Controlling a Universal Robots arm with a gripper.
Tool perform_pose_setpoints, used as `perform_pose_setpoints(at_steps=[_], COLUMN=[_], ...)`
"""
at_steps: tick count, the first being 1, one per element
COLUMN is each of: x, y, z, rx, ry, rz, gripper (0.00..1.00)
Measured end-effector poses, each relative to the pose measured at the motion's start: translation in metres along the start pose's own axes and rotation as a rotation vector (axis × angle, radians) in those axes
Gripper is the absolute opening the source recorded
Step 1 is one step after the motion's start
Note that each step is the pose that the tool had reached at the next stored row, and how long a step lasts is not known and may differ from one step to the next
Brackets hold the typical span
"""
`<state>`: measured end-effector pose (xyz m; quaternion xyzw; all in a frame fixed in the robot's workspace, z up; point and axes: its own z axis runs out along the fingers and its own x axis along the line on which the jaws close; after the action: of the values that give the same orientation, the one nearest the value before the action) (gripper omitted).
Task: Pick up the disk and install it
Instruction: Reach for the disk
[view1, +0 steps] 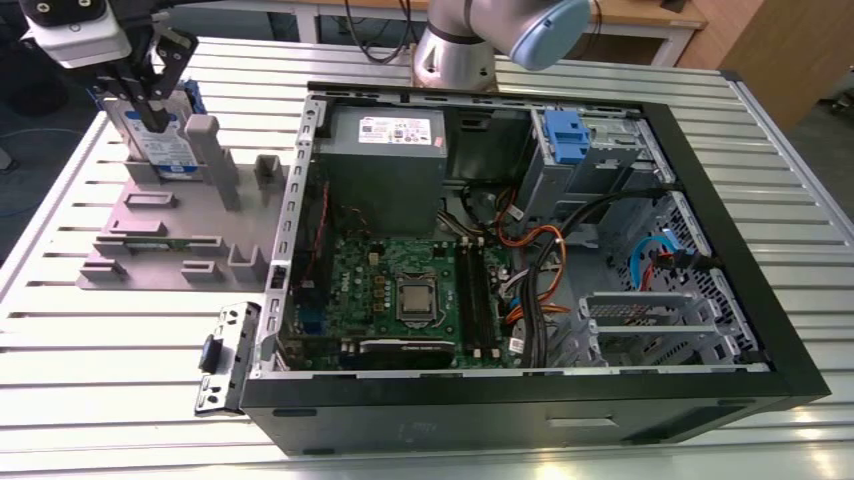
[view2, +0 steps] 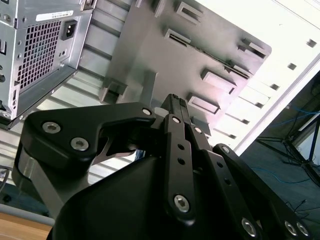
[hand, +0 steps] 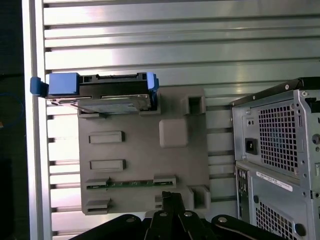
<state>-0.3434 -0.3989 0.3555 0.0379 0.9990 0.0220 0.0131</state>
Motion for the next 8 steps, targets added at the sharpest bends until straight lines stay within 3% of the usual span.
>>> perform_pose_setpoints(at_steps=[8], x=[0.0038], y=[-0.0003], z=[-0.0001], rx=[0.0001], ry=[0.0001], rz=[0.0], gripper=[0.1])
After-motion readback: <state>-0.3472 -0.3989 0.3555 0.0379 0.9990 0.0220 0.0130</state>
